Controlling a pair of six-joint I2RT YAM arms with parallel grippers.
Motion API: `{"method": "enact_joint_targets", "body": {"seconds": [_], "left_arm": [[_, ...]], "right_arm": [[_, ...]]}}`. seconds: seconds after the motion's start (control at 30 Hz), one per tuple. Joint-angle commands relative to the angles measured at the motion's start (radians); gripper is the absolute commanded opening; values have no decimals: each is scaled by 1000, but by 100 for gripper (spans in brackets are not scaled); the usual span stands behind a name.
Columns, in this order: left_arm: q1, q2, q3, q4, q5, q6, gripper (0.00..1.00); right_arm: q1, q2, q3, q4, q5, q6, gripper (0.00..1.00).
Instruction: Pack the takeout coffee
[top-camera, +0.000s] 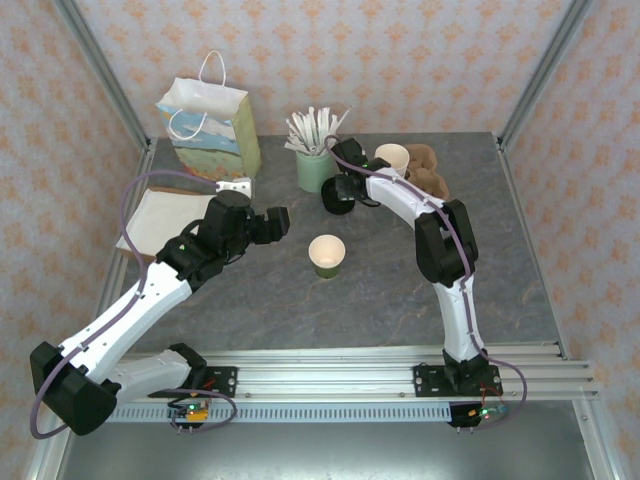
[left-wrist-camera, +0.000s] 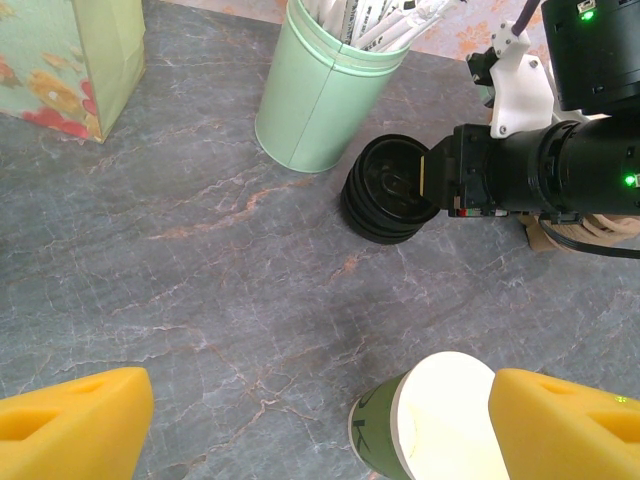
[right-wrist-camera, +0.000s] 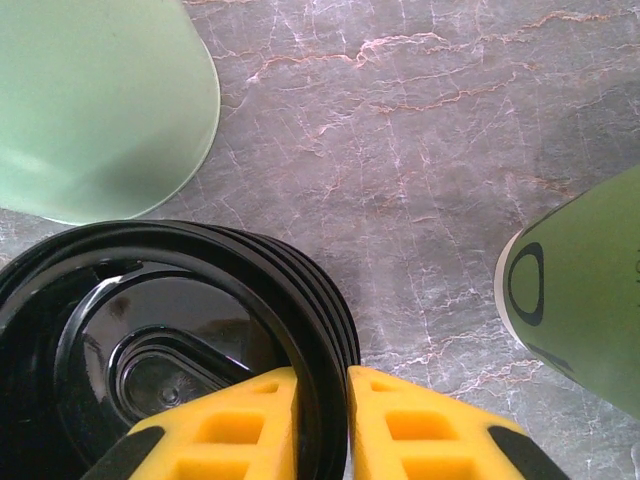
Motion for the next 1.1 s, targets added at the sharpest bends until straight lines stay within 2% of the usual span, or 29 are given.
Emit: {"method": "enact_joint_targets", "body": {"seconds": [0.0, 0.17, 0.53, 0.77, 1.07], "left_arm": [[-5, 9, 15, 26, -12, 3, 88], [-5, 8, 13, 28, -14, 3, 88], [-5, 8, 10, 28, -15, 7, 88], [-5, 5, 8, 28, -19, 8, 88], [-5, 1, 7, 28, -18, 7, 88]], "right_arm": [[-4, -17, 42, -37, 32, -16, 21], [-4, -11, 53, -49, 39, -25, 23], [-4, 10, 74, -68, 36, -29, 17], [-4, 23, 84, -77, 38, -32, 20], [-4, 27, 85, -82, 39, -31, 18]]}}
